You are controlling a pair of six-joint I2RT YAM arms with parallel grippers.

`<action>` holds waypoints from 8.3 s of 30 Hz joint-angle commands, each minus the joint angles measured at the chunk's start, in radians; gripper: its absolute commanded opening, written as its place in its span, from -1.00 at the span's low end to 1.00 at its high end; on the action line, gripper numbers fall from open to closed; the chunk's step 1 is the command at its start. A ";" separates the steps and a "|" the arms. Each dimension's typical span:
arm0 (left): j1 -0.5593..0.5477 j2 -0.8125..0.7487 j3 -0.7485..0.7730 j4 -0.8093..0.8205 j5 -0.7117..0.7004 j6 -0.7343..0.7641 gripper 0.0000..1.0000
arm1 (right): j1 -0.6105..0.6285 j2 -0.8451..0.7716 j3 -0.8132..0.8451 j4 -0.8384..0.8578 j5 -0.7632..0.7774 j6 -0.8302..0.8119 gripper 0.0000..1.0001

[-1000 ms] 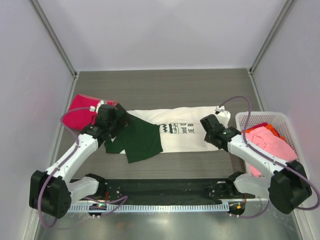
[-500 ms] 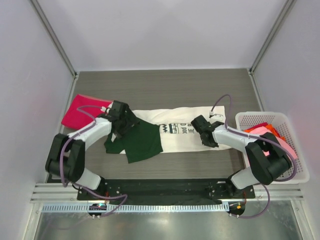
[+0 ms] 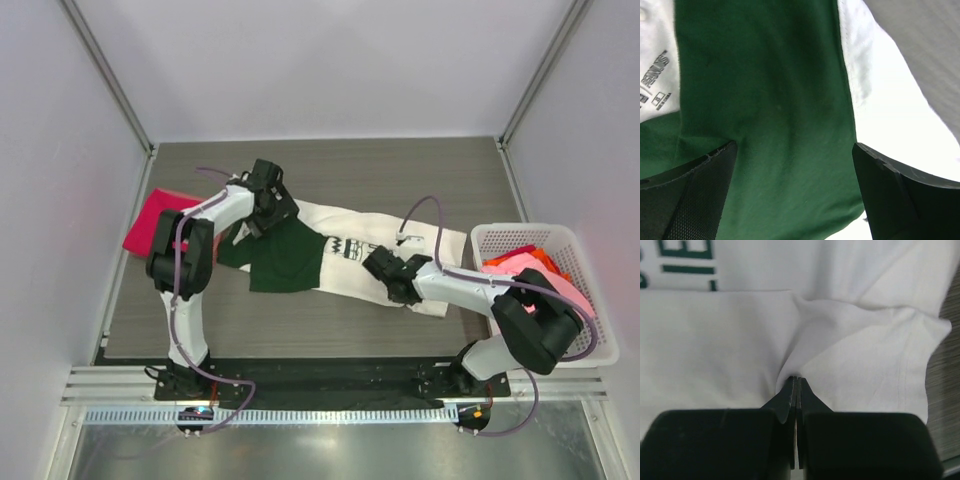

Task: Fold and stack the t-shirts
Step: Fold the tshirt

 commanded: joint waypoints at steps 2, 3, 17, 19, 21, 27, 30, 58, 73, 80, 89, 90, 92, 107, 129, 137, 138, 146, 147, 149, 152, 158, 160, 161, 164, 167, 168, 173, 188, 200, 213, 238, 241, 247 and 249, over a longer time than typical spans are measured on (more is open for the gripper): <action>-0.039 0.194 0.235 -0.087 0.024 0.088 0.94 | 0.229 0.016 -0.003 0.019 -0.185 0.179 -0.98; -0.067 0.227 0.299 -0.127 0.011 0.096 0.94 | 0.266 0.035 0.035 0.028 -0.196 0.200 -0.98; -0.174 0.571 0.940 -0.203 0.105 0.208 0.99 | 0.549 0.176 0.454 0.083 -0.115 0.201 -0.75; -0.165 0.528 0.927 -0.172 0.116 0.243 0.99 | 0.485 0.086 0.430 0.098 -0.133 0.118 -0.66; -0.151 0.474 0.927 -0.147 0.137 0.270 0.99 | 0.439 0.015 0.395 0.111 -0.141 0.050 -0.58; -0.148 0.255 0.785 -0.094 0.163 0.363 0.99 | 0.175 -0.249 0.263 0.163 -0.190 -0.086 0.04; -0.148 0.106 0.629 -0.069 0.152 0.338 0.99 | -0.012 -0.267 0.244 0.186 -0.291 -0.160 0.06; -0.018 -0.043 -0.094 0.218 0.143 0.198 0.56 | -0.510 0.657 0.707 0.548 -0.937 -0.329 0.04; 0.044 0.331 0.344 0.193 0.208 0.168 0.18 | -0.591 0.832 0.821 0.694 -0.879 -0.156 -0.89; 0.067 0.223 0.271 0.212 0.183 0.206 0.95 | -0.599 0.755 0.843 0.657 -0.891 -0.192 0.16; 0.071 -0.191 -0.163 0.262 0.148 0.162 0.99 | -0.579 0.339 0.440 0.534 -0.755 -0.257 0.57; 0.088 -0.246 -0.198 0.270 0.178 0.143 0.99 | -0.576 0.288 0.393 0.531 -0.744 -0.272 0.75; 0.106 -0.299 -0.312 0.325 0.288 0.125 0.99 | -0.576 0.138 0.257 0.519 -0.721 -0.284 0.97; -0.202 -1.036 -0.866 0.166 0.165 -0.013 0.90 | -0.248 -0.525 -0.181 0.086 -0.575 -0.089 0.43; -0.797 -1.020 -1.016 0.157 -0.107 -0.366 0.47 | 0.259 -0.544 -0.281 -0.121 -0.396 0.242 0.24; -0.857 -0.954 -1.038 0.227 -0.108 -0.417 0.09 | 0.345 -0.464 -0.239 -0.148 -0.337 0.309 0.08; -0.857 -0.953 -1.039 0.230 -0.107 -0.420 0.07 | 0.345 -0.481 -0.242 -0.155 -0.342 0.320 0.06; -0.863 -0.956 -1.059 0.249 -0.096 -0.427 -0.37 | 0.348 -0.571 -0.264 -0.164 -0.359 0.326 -0.42; -0.865 -0.954 -1.062 0.249 -0.098 -0.429 -0.45 | 0.345 -0.567 -0.264 -0.159 -0.357 0.325 -0.43; -0.866 -0.954 -1.065 0.249 -0.098 -0.434 -0.65 | 0.346 -0.560 -0.267 -0.153 -0.357 0.320 -0.60; -0.868 -0.957 -1.067 0.250 -0.096 -0.438 -1.00 | 0.346 -0.568 -0.262 -0.139 -0.365 0.314 -0.97; -0.866 -0.986 -1.044 0.258 -0.082 -0.437 -1.00 | 0.346 -0.617 -0.218 -0.144 -0.348 0.297 -0.98; -0.863 -1.012 -1.018 0.259 -0.081 -0.424 -1.00 | 0.345 -0.620 -0.167 -0.156 -0.285 0.280 -0.98; -0.848 -1.020 -1.001 0.238 -0.076 -0.418 -1.00 | 0.343 -0.619 -0.147 -0.164 -0.258 0.272 -0.98; -0.791 -1.051 -0.923 0.154 -0.079 -0.363 -1.00 | 0.313 -0.593 -0.064 -0.179 -0.135 0.234 -0.98; -0.699 -1.069 -0.845 0.067 -0.091 -0.293 -0.99 | 0.256 -0.519 0.028 -0.173 -0.074 0.148 -0.98; -0.673 -1.069 -0.823 0.055 -0.090 -0.274 -0.99 | 0.200 -0.499 0.049 -0.153 -0.073 0.110 -0.98; -0.469 -0.974 -0.722 0.069 -0.019 -0.130 -1.00 | -0.028 -0.375 0.173 -0.043 -0.216 -0.100 -0.98; -0.131 -0.462 -0.265 0.071 0.112 0.085 -1.00 | -0.327 0.183 0.606 0.066 -0.425 -0.263 -0.98; -0.035 -0.162 -0.007 0.095 0.234 0.112 -0.92 | -0.434 0.436 0.844 0.074 -0.537 -0.311 -0.76; -0.033 -0.424 -0.395 0.209 0.263 0.080 0.56 | -0.450 0.056 0.341 0.238 -0.629 -0.300 0.55; -0.110 -0.420 -0.690 0.453 0.281 -0.024 -0.13 | -0.451 0.145 0.022 0.534 -0.793 -0.240 -0.80; -0.110 -0.405 -0.694 0.456 0.281 -0.024 -0.15 | -0.450 0.144 0.017 0.548 -0.799 -0.243 -0.95; -0.110 -0.364 -0.677 0.462 0.257 -0.019 -0.26 | -0.450 0.136 0.006 0.557 -0.817 -0.242 -0.98; -0.111 -0.344 -0.673 0.468 0.234 -0.024 -0.32 | -0.450 0.131 0.003 0.560 -0.825 -0.243 -0.98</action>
